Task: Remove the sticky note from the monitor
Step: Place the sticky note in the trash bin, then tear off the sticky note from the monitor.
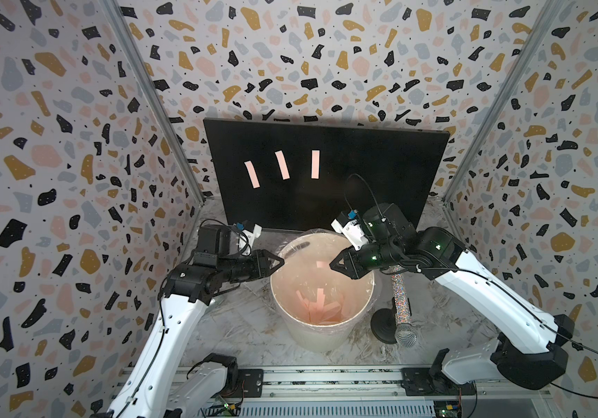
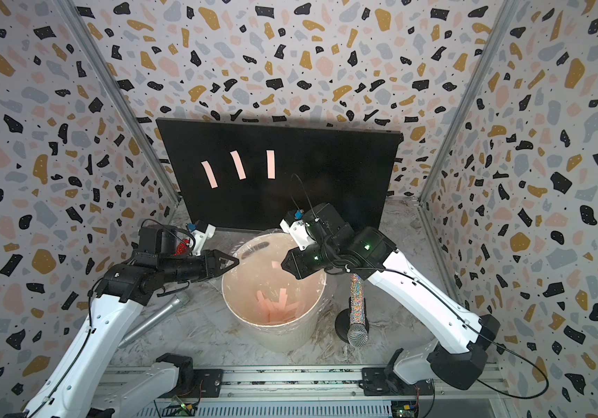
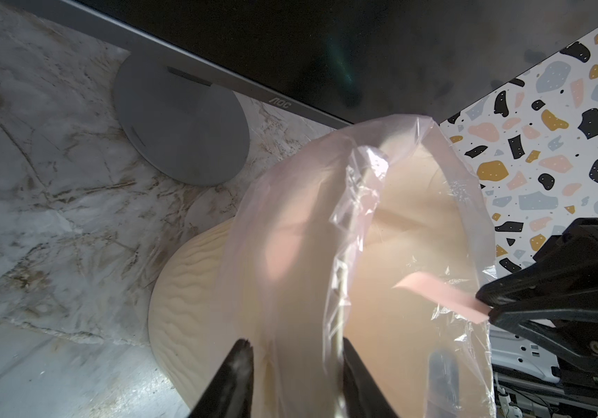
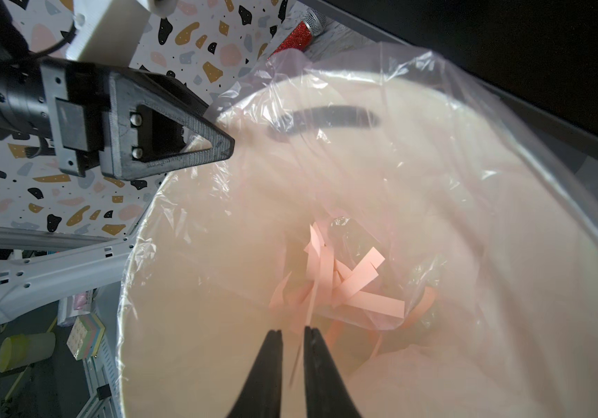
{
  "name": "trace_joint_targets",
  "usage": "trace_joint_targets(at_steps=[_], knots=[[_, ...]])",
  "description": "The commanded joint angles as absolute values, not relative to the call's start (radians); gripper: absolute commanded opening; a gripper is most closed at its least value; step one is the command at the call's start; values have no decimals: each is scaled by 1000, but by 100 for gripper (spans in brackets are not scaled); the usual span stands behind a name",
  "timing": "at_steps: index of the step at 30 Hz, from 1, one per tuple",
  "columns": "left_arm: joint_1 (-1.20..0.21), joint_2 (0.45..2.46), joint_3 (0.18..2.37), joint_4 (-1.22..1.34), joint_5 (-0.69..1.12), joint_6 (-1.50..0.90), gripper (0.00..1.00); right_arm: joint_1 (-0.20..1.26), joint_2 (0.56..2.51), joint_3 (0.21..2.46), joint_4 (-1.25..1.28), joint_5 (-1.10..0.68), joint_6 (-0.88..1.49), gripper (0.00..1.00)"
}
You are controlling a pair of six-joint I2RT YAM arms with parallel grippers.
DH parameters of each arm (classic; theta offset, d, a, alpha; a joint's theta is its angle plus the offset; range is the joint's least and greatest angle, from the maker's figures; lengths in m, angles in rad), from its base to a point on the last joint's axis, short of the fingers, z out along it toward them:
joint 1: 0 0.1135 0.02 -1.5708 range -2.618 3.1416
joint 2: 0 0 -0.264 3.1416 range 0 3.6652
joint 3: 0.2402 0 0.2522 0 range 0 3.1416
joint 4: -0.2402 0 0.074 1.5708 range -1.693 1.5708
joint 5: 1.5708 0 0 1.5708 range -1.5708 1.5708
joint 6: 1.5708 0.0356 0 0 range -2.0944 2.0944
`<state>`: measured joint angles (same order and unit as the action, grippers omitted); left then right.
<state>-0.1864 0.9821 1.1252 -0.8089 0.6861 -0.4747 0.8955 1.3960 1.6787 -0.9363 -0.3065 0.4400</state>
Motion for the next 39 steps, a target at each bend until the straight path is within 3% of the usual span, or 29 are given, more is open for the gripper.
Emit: trace_joint_targets(at_steps=[1,12,24,39], knots=[[-190,982,1165,-809,674,-466,40,902,1391,1672,-965,-271,428,23],[-190,984,1196,-803,661,-466,51,904,1387,1694,-991,-230,413,37],[-189,990,1279,-808,618,-464,70,902,1369,1792,-1064,-137,358,64],[-156,951,1357,-760,465,-479,85,877,1313,1848,-1124,-44,293,75]])
